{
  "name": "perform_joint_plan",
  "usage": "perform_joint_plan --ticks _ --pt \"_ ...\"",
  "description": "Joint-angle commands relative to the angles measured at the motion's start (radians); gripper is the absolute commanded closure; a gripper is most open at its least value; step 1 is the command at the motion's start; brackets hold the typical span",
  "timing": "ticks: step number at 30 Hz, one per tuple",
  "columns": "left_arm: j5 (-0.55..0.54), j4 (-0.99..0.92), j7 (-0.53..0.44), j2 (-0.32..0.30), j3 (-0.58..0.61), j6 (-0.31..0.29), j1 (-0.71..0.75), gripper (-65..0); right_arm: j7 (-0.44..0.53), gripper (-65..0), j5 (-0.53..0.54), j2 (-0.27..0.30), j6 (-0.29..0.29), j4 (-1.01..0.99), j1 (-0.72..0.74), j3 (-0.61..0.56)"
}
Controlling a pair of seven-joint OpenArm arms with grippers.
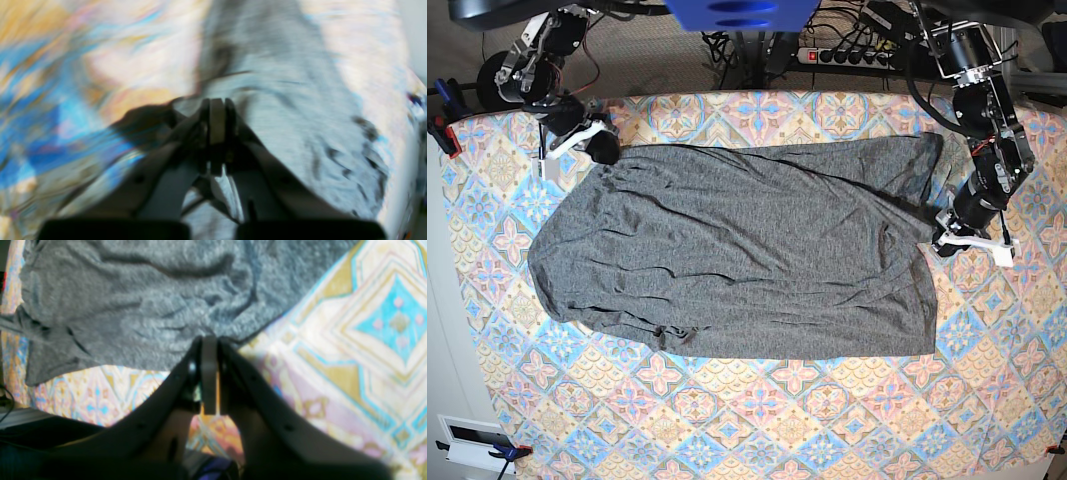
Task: Layout the t-shirt on the table in an organized manner, then fold the t-shirt properly
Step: 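Grasp the shirt's side edges with both grippers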
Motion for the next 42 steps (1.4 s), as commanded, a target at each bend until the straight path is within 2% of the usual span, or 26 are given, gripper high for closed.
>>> perform_joint_plan --ticks 1,5,16,30,35,42 --pt "0.001 0.043 -0.010 -0.015 -0.003 0.001 -0.006 0.0 0.018 0.0 0.023 0.009 0.007 0.021 0.016 0.002" --pt "0.001 0.084 -0.008 -0.015 0.056 0.001 -0.052 0.0 0.018 0.0 0.023 0.009 0.007 0.021 0.049 0.003" --pt "-0.006 0.106 -0.010 -0.010 0.125 0.001 -0.126 0.0 0.018 0.0 0.020 0.012 0.007 0.018 0.138 0.008" --pt "-0.008 0.156 -0.014 -0.007 0.142 0.003 -0.146 0.0 0.019 0.0 0.015 0.012 0.004 0.007 0.325 0.013" --pt "-0.008 0.198 -0.008 -0.007 0.142 0.003 -0.138 0.0 0.027 0.0 0.015 0.012 -0.120 -0.048 0.333 0.068" --pt "-0.008 0.241 -0.007 -0.007 0.180 0.003 -0.077 0.0 0.027 0.0 0.015 0.012 -0.125 -0.088 0.331 0.091"
